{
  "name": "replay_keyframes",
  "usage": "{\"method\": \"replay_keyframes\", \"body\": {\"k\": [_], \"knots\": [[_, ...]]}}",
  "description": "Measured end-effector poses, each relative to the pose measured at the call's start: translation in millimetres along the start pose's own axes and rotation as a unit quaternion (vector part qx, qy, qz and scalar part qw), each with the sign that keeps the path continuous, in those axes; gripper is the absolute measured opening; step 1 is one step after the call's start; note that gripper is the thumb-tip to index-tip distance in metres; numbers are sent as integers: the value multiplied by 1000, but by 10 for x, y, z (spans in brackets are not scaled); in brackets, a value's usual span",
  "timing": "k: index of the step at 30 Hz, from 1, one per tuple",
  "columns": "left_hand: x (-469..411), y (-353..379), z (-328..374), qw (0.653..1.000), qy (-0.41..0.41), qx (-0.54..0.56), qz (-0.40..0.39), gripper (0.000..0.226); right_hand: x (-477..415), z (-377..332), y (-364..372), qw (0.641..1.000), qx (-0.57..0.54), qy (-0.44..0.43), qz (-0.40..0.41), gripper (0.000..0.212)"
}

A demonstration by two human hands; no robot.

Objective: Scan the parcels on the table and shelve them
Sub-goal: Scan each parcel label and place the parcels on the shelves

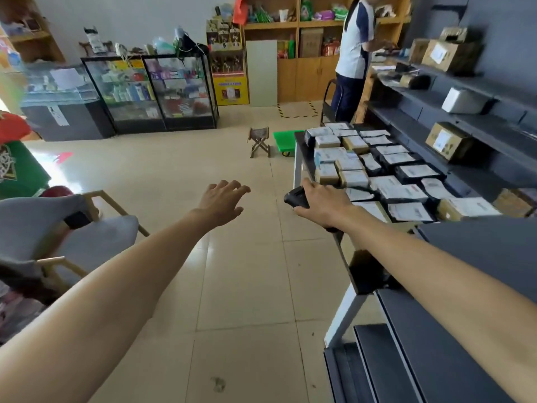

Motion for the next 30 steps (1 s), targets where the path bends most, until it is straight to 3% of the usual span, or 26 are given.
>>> {"method": "replay_keyframes", "body": {"k": [10,15,19,24,30], "knots": [[-2266,231,-703,999,22,11,-24,53,-2121,615,46,999,6,20,-40,73],[-3410,287,-947,999,36,-15,-18,51,-3302,1234,-172,998,15,36,-39,61],[-4421,23,-1343,999,20,-33,-18,50,-4358,1737,-579,999,0,47,-6,65],[-5537,-258,-1668,999,-9,36,25,47,-5557,2115,-796,998,-20,57,-4,62],[-6755,99,-1934,998,32,41,-37,47,-6668,2298,-380,996,-35,53,-69,57]]}}
Point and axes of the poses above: each hand's wrist, its own x-axis away from the middle knuckle, its own y-axis out of the palm, z = x × y, the point moved 5 cm from there along -x, towards the middle knuckle, and after that the axes turned 8 degrees about -z, right-handed, at the moved point
